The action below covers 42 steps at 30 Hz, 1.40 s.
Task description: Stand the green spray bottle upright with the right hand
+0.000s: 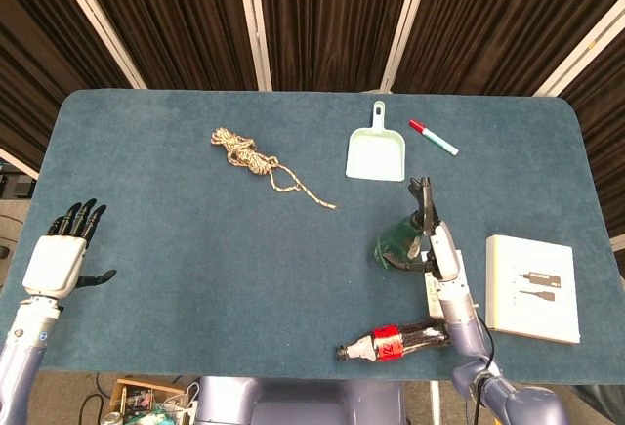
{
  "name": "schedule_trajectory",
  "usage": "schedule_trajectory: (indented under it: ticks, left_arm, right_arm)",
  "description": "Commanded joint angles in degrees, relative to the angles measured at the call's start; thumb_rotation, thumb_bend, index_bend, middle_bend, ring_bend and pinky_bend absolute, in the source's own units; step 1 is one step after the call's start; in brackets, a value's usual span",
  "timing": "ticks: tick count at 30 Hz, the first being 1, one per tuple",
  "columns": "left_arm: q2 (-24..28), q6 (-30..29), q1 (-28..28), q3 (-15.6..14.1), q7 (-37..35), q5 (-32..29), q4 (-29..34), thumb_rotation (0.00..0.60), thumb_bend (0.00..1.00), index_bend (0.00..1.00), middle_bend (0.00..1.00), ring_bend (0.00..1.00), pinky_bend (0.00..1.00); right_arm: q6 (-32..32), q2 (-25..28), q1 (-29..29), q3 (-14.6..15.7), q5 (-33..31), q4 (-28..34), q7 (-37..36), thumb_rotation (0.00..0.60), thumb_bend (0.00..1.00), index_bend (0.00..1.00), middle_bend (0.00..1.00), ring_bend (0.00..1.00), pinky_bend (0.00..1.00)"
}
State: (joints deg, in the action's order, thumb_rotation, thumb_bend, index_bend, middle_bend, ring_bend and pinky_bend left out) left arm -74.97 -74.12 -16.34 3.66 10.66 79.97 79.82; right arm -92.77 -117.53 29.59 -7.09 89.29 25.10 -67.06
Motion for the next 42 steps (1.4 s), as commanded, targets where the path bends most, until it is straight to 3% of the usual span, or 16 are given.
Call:
schedule_trajectory:
  ticks: [1, 14, 21, 24, 27, 31, 34, 36, 38, 40, 42]
  left_arm:
    - [0.1, -0.13, 0.05, -0.04, -0.17, 0.15, 0.1, 0.6, 0.06, 0.0, 0.0, 0.0, 0.17]
    - [0.57, -1.66, 0.68, -0.15, -0.09, 0.94, 0.98, 0.6, 0.06, 0.0, 0.0, 0.0, 0.17]
    - [0.96, -2.26, 0.89, -0.13, -0.46, 1.41, 1.44, 0.6, 0.06, 0.0, 0.0, 0.0, 0.17]
    - [0.96, -2.68, 0.98, 0.25, 0.48, 1.01, 1.33, 0.6, 0.06, 0.0, 0.0, 0.0, 0.17]
    - [1.11, -3.59, 1.34, 0.72, 0.94, 0.58, 2.0, 0.6, 0.06, 0.0, 0.0, 0.0, 0.17]
    - [1.5, -4.22, 1.5, 0.58, 1.14, 1.28, 2.9, 0.6, 0.06, 0.0, 0.0, 0.0, 0.17]
    - [1.52, -4.6, 1.55, 0.26, 1.48, 2.09, 3.53, 0.6, 0.06, 0.0, 0.0, 0.0, 0.17]
    - [1.62, -5.11, 1.65, 0.13, 1.29, 2.75, 4.02, 0.6, 0.06, 0.0, 0.0, 0.0, 0.17]
    - [1.6, -6.18, 1.93, 0.06, 1.18, 3.59, 3.98, 0.6, 0.06, 0.0, 0.0, 0.0, 0.17]
    - [1.42, -7.32, 2.26, 0.0, 0.99, 4.4, 3.64, 0.6, 0.06, 0.0, 0.0, 0.0, 0.17]
    - [1.23, -8.91, 2.77, -0.03, 0.57, 5.3, 3.26, 0.6, 0.06, 0.0, 0.0, 0.0, 0.17]
  right_arm:
    - [-1.04, 1.07, -0.66, 0.37, 0.38, 1.24, 0.22, 0.6, 0.18, 0.0, 0.0, 0.0, 0.0]
    - [-9.02, 11.64, -5.75, 2.75, 3.15, 11.96, 2.5, 0.6, 0.18, 0.0, 0.0, 0.0, 0.0]
    - [-8.74, 24.28, -9.77, 6.21, 4.64, 18.21, 7.85, 0.6, 0.19, 0.0, 0.0, 0.0, 0.0]
    - [-9.27, 27.5, -10.61, 5.32, 3.75, 18.59, 12.54, 0.6, 0.2, 0.0, 0.0, 0.0, 0.0]
    - [-8.23, 29.84, -11.58, 3.71, 1.44, 14.76, 22.4, 0.6, 0.22, 0.0, 0.0, 0.0, 0.0]
    - [-2.22, 32.4, -12.68, 3.88, -0.92, 11.88, 38.74, 0.6, 0.23, 0.0, 0.0, 0.0, 0.0]
    - [7.76, 34.46, -14.37, 1.49, -8.57, 19.87, 52.53, 0.6, 0.23, 0.0, 0.0, 0.0, 0.0]
    - [13.21, 39.14, -14.53, -1.14, -14.11, 34.41, 57.52, 0.6, 0.24, 0.0, 0.0, 0.0, 0.0]
    - [14.97, 43.9, -15.01, -2.12, -16.99, 45.19, 63.1, 0.6, 0.24, 0.0, 0.0, 0.0, 0.0]
    - [15.3, 46.23, -15.5, -2.25, -18.73, 50.58, 68.7, 0.6, 0.24, 0.0, 0.0, 0.0, 0.0]
    - [16.12, 47.83, -16.03, -1.96, -19.46, 54.16, 69.77, 0.6, 0.24, 0.0, 0.0, 0.0, 0.0]
